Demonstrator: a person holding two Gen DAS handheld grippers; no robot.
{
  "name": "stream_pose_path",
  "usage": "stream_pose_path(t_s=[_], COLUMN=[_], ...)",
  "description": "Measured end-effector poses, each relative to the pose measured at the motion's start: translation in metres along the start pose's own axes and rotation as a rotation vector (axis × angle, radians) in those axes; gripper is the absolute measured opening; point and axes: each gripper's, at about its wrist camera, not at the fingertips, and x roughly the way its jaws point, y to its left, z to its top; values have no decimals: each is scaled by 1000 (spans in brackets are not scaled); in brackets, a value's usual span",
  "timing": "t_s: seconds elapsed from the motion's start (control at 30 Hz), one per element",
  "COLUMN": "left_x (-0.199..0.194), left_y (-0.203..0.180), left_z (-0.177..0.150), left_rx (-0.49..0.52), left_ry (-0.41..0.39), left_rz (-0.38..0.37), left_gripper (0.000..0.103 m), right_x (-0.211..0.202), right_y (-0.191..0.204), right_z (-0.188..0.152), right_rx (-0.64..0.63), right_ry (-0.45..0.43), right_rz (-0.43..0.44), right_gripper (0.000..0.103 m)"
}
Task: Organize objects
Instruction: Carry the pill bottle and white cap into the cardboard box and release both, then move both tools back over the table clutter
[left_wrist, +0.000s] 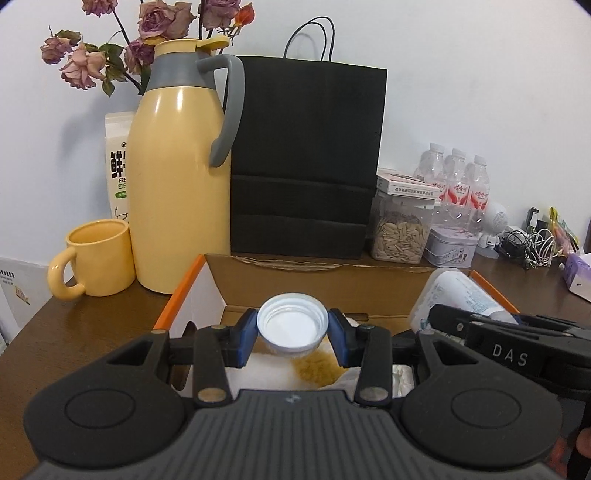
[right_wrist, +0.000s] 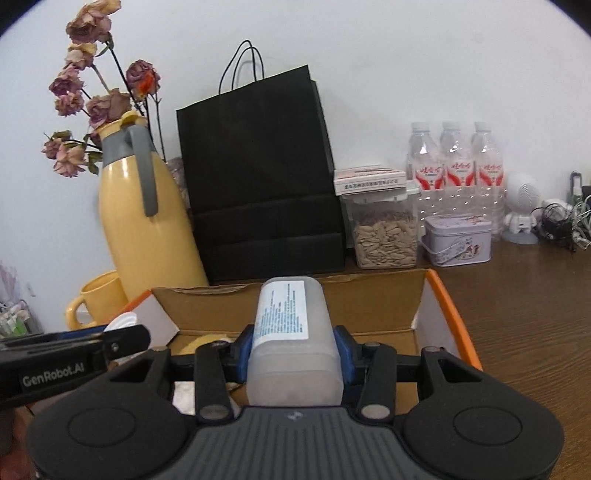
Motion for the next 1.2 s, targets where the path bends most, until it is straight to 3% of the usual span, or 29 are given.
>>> stream_pose_path(t_s=[0.03, 0.13, 0.17, 0.27, 0.37, 0.77, 1.2], left_x=[-1, -5, -6, -9, -10, -17, -72], left_y=[-1, -2, -3, -3, -2, 1, 7], left_z=[0, -1, -1, -1, -1, 2, 4], left_rx=[3, 12, 16, 10, 5, -15, 34], left_ry=[-5, -24, -33, -45, -57, -69, -97], left_rz=[3, 24, 28, 36, 50, 59, 51], left_gripper=[49, 83, 88, 103, 103, 103, 103], right_x=[-1, -2, -2, -4, -6, -19, -76], right_y=[0, -4, -6, -13, -15, -8, 12], right_z=[0, 0, 0, 1, 2, 3, 11], right_rx=[-3, 9, 17, 41, 46, 18, -97], right_ry=[-1, 2, 5, 1, -4, -28, -76], right_rz=[-5, -34, -44, -79, -98, -94, -53], right_gripper=[43, 47, 58, 75, 89, 91, 93])
